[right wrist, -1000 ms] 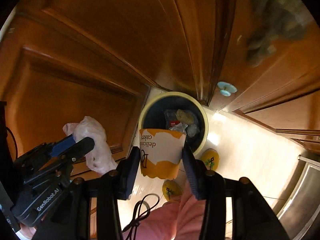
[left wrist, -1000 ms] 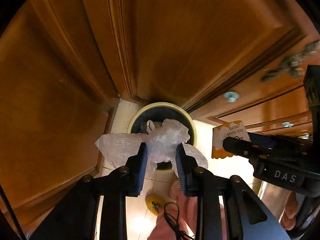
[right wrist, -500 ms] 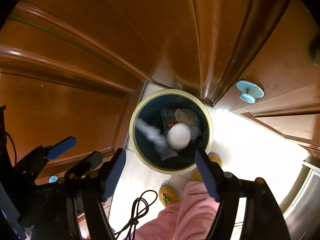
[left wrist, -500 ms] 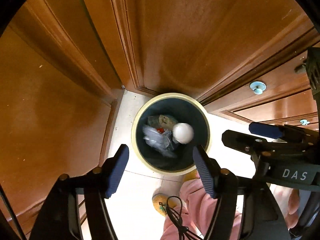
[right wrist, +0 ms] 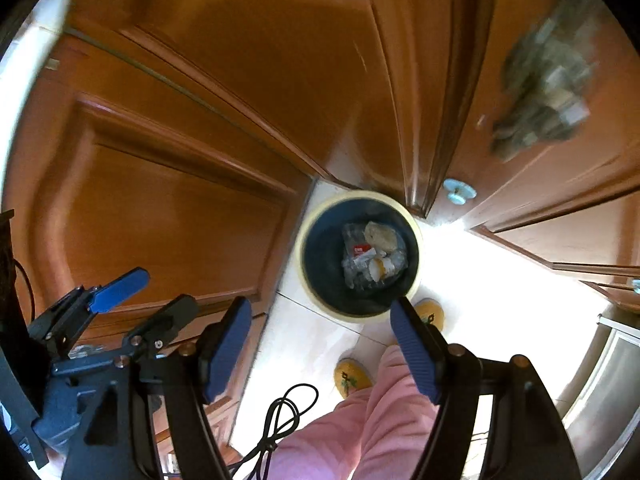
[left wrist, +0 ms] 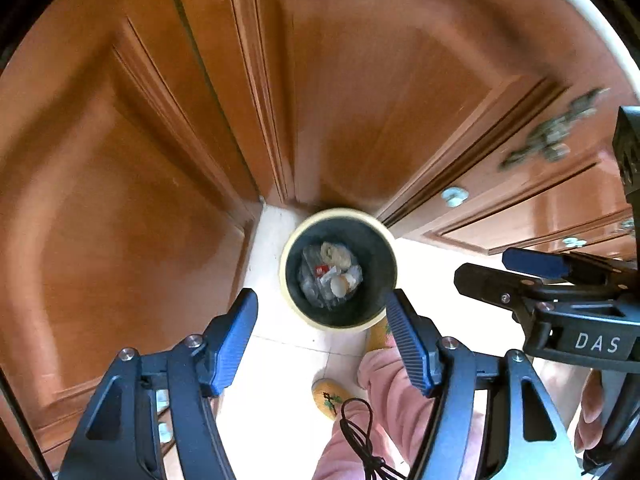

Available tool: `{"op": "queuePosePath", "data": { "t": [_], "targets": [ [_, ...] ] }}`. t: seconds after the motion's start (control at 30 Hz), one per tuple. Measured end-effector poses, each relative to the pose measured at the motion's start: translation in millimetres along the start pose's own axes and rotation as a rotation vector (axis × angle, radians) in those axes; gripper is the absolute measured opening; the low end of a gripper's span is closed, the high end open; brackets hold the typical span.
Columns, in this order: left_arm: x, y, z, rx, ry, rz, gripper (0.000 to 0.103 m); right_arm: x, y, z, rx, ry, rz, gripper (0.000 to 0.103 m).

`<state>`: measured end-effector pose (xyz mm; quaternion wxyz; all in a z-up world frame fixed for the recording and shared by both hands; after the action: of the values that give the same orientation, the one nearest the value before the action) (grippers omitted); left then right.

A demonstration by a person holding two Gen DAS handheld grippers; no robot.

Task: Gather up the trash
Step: 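Raise both tools back toward the trash on the counter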

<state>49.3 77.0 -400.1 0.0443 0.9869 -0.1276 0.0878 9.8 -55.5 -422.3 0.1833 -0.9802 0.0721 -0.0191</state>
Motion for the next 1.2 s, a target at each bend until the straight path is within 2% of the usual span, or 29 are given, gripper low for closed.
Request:
{"op": "queuePosePath", "data": {
  "t": [0.17,0.33,0.47,0.67,0.8,0.9,1.0,1.2],
  "targets": [
    [7.2,-3.1,-89.9,-0.021,0.108,0.001,0.069,-12.6,-27.6,-68.5,0.009,0.072,-0.024,0.072],
    [17.0,-7.7,-177.2,-0.036,0.242,0.005,0.073,-21.5,-52.7,-135.7,0.012,0.188,-0.047,0.072],
    [23.5,-5.4,-234.3,-0.026,0.33,0.026,0.076,-24.6,-66.6,-194.6,0.011,0.303,-0.061,0.072],
    [31.0,8.7,-306.5,-0.034,0.481,0.056,0.086,-28.6,-80.2,-267.9,-0.016,0.438,-0.082,0.072],
    [42.5,26.7,-326.3,-0.016,0.543,0.094,0.087,-19.8,-82.3,-299.7,-0.033,0.505,-0.065,0.072],
    [56.1,36.2,-344.2,-0.013,0.591,0.116,0.092,-7.1,-79.9,-323.6,-0.043,0.547,-0.06,0.072],
    [72.6,47.0,-350.1,-0.013,0.61,0.123,0.094,9.7,-71.1,-345.7,-0.075,0.585,-0.068,0.072],
    [137.2,68.0,-344.4,0.004,0.615,0.14,0.094,68.2,-41.3,-373.3,-0.072,0.622,-0.072,0.072]
  ]
}}
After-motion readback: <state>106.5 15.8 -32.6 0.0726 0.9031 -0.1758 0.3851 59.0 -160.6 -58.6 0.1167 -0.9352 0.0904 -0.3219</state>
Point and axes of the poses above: each gripper's, at about its wrist camera, not at the fingertips, and z roughly the way its jaws point, y to its right, x to its top, the point moved 3 cm from there along z, roughly the way its jaws point, and after that the axes turned 2 degrees about -y, right-handed, at the moved point
